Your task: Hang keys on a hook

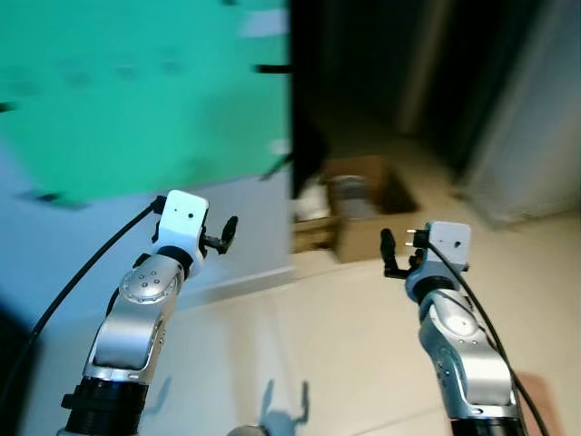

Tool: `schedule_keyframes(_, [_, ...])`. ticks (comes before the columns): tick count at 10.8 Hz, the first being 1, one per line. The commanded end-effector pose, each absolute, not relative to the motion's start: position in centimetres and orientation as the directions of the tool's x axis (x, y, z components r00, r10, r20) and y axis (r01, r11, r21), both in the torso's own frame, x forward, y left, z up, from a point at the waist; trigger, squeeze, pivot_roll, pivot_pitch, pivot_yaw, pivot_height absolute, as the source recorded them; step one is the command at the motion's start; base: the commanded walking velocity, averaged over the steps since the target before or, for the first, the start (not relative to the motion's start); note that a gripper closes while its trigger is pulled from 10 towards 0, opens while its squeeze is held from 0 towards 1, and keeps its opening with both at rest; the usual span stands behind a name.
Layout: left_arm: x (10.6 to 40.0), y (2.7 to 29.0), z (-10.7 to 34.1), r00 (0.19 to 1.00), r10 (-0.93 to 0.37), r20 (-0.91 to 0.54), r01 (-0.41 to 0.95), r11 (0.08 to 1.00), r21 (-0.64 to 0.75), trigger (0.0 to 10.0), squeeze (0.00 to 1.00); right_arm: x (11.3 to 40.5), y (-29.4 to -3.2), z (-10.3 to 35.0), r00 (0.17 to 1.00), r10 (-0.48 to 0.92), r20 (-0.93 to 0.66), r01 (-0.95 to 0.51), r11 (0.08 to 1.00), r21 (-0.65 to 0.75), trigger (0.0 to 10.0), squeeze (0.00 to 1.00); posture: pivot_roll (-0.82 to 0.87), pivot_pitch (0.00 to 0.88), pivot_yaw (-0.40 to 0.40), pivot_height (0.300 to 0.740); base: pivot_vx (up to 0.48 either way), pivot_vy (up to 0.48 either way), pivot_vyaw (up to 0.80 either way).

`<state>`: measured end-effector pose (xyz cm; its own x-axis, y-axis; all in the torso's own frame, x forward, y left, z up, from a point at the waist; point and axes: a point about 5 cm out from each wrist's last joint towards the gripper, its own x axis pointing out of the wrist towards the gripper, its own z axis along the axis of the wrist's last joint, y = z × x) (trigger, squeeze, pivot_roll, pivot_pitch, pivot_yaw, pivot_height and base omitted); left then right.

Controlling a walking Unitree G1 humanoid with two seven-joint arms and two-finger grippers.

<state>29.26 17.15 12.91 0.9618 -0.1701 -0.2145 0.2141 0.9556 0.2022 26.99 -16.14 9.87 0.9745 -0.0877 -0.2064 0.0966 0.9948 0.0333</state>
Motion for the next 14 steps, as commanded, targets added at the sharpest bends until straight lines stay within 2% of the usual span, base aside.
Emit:
schedule_keyframes(1, [29.3, 17.07, 13.19, 0.961, -0.177, -0.213, 0.22, 0.954, 0.201, 10.0, 0.0, 27.22, -16.11, 10.2, 0.977, -0.089, -0.195, 0.097, 0.995, 0.032, 10.0, 1.0, -0.07, 0.0, 0.03, 0.74, 0.307, 0.0, 0.8])
schedule_keyframes(14, [29.3, 16.94, 13.26, 0.96, -0.178, -0.215, 0.221, 0.956, 0.195, 10.0, 0.0, 27.36, -16.22, 9.96, 0.974, -0.096, -0.205, 0.098, 0.995, 0.0, 10.0, 1.0, -0.06, 0.0, 0.021, 0.74, 0.346, 0.0, 0.76])
